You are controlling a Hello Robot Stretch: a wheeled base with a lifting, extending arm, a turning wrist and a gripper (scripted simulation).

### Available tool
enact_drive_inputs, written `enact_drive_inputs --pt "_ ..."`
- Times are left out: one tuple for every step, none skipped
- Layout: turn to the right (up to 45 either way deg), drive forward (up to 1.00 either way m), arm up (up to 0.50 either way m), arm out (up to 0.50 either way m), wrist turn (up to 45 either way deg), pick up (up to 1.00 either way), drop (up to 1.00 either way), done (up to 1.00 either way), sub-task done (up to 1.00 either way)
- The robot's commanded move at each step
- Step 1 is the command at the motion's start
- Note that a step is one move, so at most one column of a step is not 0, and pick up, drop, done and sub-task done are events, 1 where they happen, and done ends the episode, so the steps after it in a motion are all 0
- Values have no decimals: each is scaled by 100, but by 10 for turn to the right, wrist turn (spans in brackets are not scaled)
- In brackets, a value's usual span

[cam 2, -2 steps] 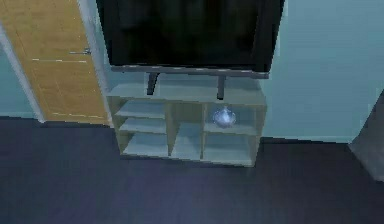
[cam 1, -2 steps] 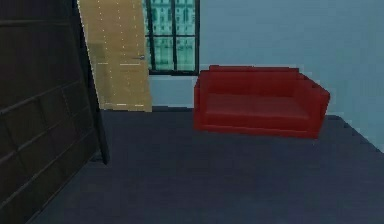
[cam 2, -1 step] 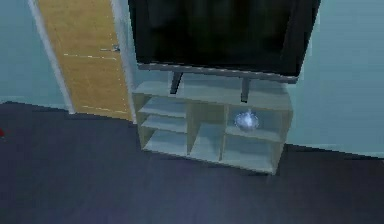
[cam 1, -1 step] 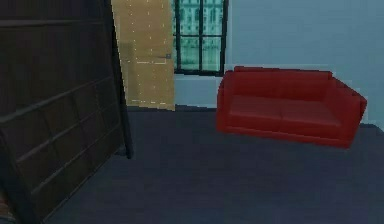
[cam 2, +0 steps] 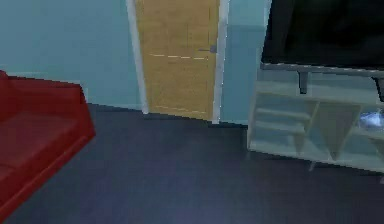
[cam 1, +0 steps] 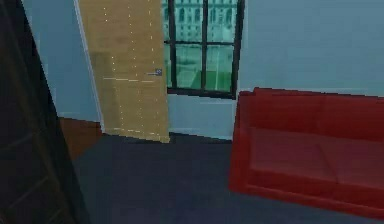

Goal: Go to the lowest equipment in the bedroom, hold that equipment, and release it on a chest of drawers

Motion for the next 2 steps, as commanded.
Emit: enact_drive_inputs --pt "0 90 0 0 0 0 0 0 0" --pt "-450 0 0 0 0 0 0 0 0"
